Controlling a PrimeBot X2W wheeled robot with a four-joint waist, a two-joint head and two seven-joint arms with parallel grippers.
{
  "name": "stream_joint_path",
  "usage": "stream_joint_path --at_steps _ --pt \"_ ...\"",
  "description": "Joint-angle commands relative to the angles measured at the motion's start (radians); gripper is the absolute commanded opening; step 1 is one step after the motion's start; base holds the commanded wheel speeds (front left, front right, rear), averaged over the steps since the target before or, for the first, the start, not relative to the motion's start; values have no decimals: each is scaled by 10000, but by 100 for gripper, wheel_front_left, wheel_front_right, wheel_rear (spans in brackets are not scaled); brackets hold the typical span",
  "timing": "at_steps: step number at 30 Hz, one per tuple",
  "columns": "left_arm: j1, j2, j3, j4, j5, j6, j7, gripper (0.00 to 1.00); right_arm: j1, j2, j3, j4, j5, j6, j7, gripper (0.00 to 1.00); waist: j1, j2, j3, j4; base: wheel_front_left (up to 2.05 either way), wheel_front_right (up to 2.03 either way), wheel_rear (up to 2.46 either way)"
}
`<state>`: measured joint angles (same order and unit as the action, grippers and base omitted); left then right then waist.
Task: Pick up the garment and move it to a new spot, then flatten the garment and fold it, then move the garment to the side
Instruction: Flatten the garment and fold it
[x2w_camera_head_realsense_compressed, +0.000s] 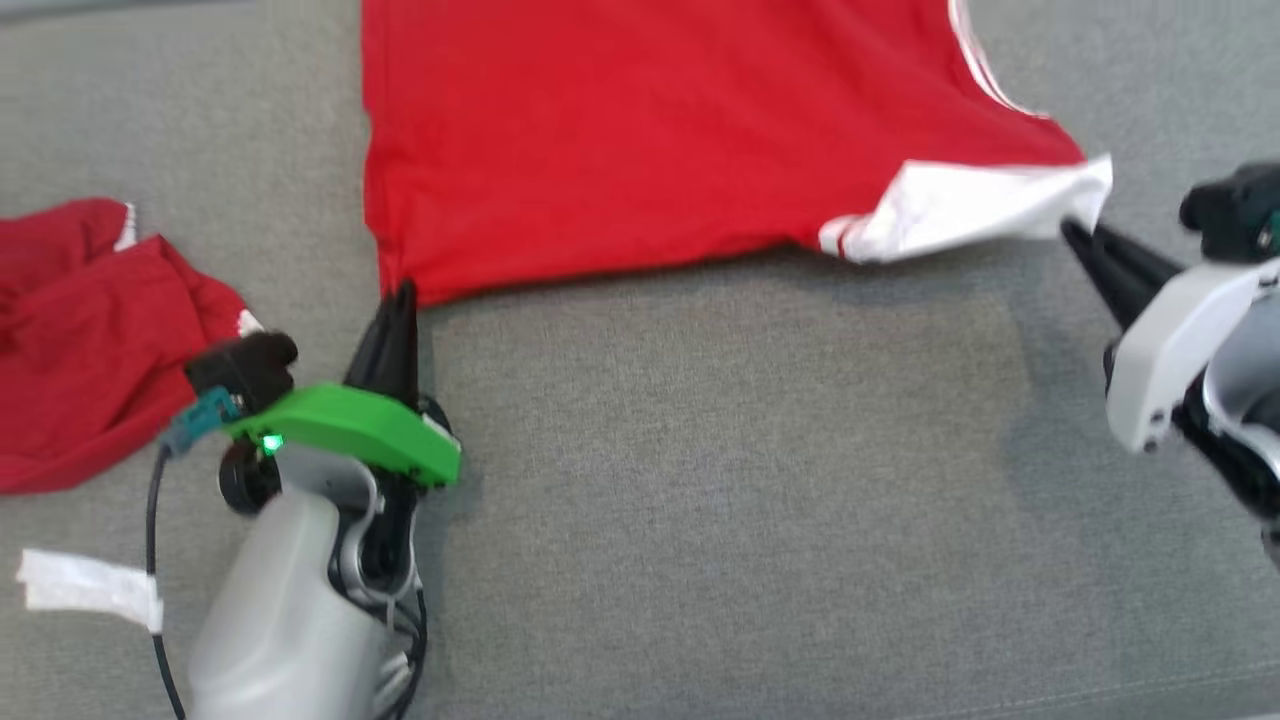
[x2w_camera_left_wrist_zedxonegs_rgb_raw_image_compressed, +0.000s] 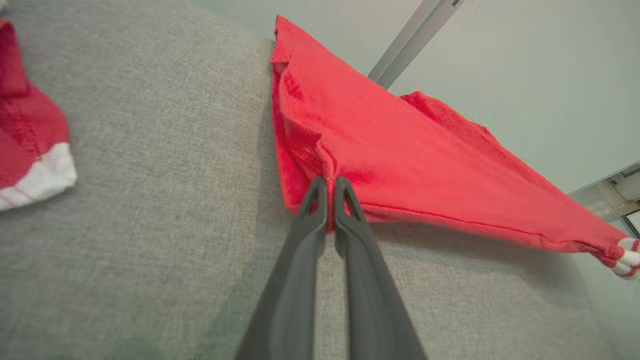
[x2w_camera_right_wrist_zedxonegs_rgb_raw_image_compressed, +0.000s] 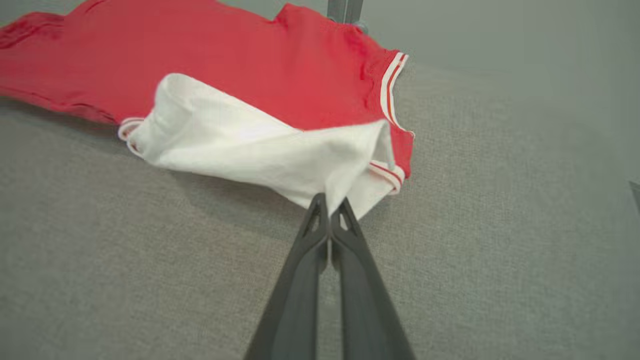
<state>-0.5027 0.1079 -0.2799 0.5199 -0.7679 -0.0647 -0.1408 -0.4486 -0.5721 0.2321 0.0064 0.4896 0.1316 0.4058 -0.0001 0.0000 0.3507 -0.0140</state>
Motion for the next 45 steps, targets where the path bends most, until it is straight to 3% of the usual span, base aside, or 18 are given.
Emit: stream_joint_path --at_steps 1,7,16,28,37,45 --pt "519 -24 8 -159 -196 151 85 0 644 73 -206 -312 -115 -18 329 0 1 0 -1582 173 0 0 0" --pt "1937 174 -359 -775 11 580 575 0 2342 400 -800 -1053 -527 -18 1169 0 1 0 -2268 187 0 0 0" --pt "3993 597 -834 -1799 -48 1211 1616 0 4203 773 -1108 -1153 -560 -18 2194 0 1 0 -2979 319 0 0 0" --pt "5879 1203 -1146 -3289 -129 2197 2924 0 5922 1001 -1447 -1667 -401 -18 2622 0 1 0 -3372 486 0 0 0" --pt "5571 1489 -1200 -3869 238 2581 3148 0 5167 1111 -993 -1539 -545 -18 1716 0 1 0 -3321 544 0 0 0" --pt "4324 1234 -1515 -3381 620 2582 3454 0 3404 1034 -360 -292 -743 -18 750 0 1 0 -3091 704 0 0 0"
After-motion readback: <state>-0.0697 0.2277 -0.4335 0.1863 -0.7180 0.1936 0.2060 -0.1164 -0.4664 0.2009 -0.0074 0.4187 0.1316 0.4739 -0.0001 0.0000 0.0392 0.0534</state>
